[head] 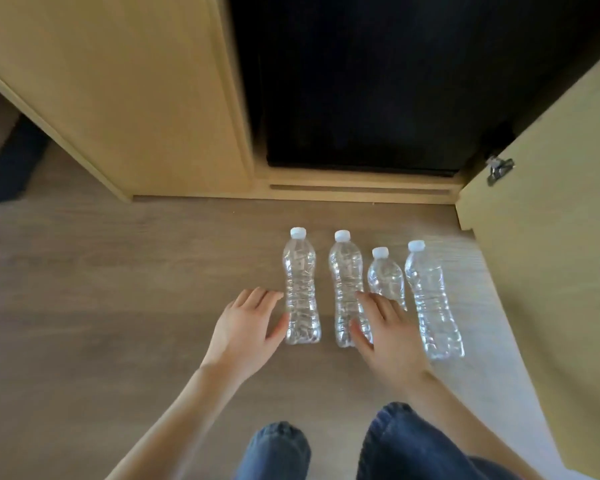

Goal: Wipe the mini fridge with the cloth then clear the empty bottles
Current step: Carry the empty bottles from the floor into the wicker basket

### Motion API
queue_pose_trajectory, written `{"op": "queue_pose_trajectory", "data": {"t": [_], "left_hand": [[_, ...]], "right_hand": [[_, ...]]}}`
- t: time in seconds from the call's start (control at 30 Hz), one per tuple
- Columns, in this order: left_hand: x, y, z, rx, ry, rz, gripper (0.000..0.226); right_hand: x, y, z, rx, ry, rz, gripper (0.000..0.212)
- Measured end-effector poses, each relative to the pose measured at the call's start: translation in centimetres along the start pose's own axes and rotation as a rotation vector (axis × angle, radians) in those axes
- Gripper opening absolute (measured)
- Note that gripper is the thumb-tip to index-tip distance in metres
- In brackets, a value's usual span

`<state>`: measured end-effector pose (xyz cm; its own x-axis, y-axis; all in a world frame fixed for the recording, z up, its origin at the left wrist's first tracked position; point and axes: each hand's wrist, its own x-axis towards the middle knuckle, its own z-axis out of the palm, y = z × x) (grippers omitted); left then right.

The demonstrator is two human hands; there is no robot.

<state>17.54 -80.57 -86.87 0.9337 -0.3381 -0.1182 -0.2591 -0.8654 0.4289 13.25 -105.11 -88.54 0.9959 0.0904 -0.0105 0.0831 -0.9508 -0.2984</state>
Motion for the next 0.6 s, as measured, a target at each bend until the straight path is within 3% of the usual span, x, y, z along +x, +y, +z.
{"op": "queue_pose_trajectory", "data": {"t": [0.2, 0.37, 0.47, 0.6], "left_hand": [[0.8, -0.1, 2.5, -0.078, 0.01, -0.056, 0.037], [3.3, 0.9, 3.1, -0.277, -0.067, -0.307, 0.066], [4.8, 1.0, 4.8, -0.298, -0.135, -0.373, 0.06], [5.6, 1.0, 7.0, -0.321, -0.201, -0.466, 0.059]], "right_hand": [[1.0, 0.4, 0.8, 0.054, 0.046, 0.047, 0.048], [3.1, -0.6, 1.0, 0.098, -0.085, 0.205, 0.08], [4.2, -0.7, 2.6, 0.054, -0.143, 0.283, 0.094], [4.4, -0.9, 4.1, 0.023, -0.195, 0.296, 0.095]]}}
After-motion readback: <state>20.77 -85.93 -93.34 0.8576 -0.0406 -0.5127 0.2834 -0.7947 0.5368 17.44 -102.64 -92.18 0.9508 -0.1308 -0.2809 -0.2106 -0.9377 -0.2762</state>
